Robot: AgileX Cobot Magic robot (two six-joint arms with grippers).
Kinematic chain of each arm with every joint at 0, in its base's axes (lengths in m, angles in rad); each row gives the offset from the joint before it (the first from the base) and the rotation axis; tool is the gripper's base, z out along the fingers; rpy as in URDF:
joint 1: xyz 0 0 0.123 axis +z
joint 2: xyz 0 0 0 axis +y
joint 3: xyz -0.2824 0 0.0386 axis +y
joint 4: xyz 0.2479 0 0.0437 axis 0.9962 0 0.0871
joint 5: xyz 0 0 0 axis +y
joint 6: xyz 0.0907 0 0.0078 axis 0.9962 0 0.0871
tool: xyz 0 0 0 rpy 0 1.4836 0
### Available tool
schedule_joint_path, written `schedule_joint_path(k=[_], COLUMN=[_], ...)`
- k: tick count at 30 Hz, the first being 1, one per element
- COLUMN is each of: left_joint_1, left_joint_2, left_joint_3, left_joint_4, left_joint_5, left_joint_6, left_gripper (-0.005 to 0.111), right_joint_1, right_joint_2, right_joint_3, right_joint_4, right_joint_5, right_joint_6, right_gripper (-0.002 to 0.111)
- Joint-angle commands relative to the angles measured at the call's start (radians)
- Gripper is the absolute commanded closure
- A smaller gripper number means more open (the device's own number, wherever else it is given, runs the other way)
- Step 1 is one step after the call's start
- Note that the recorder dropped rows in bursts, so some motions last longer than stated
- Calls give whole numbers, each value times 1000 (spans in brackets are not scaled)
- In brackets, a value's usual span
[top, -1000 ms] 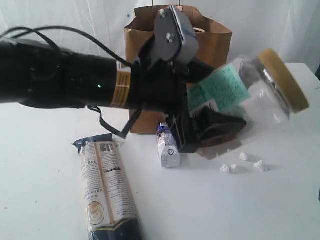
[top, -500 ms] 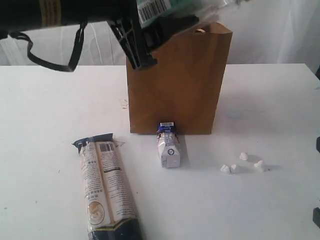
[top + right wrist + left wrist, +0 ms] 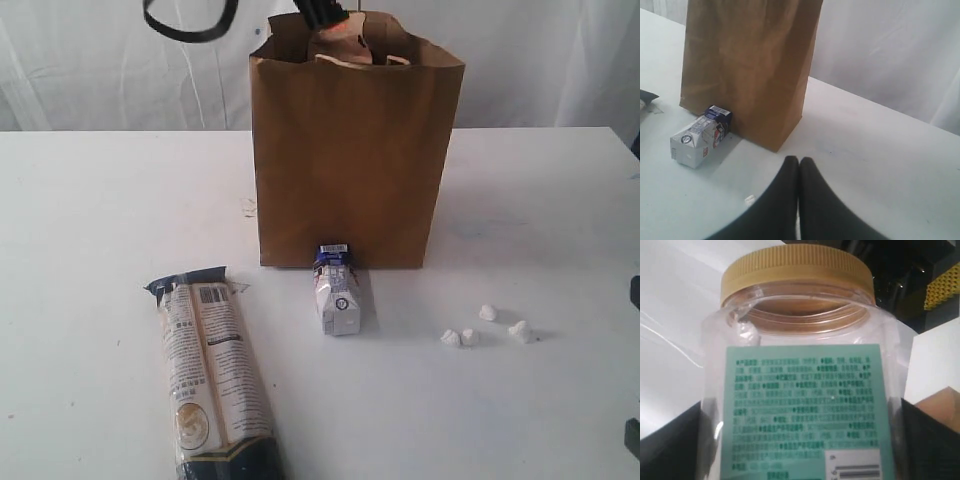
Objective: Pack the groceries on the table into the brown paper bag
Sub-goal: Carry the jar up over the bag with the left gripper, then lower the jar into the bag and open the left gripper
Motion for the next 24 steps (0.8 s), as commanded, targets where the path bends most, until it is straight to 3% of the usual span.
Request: schedule_joint_path(k=[1,17,24], left_joint_1=[3,3,3], left_joint_2=[82,191,191], left_joint_3=[-55,-117,-117], left_joint_4=[12,9,9], left_joint_5=[-20,128,164], left_joint_6=[8,48,-159], left_gripper=[107,107,106], right_joint_1=[1,1,1], right_joint_2=[-3,-3,-3], right_joint_3=[3,3,3], right_joint_4=[5,5,5], right_joint_5=[10,19,19], right_joint_6=[0,0,0], right_gripper=[108,108,108])
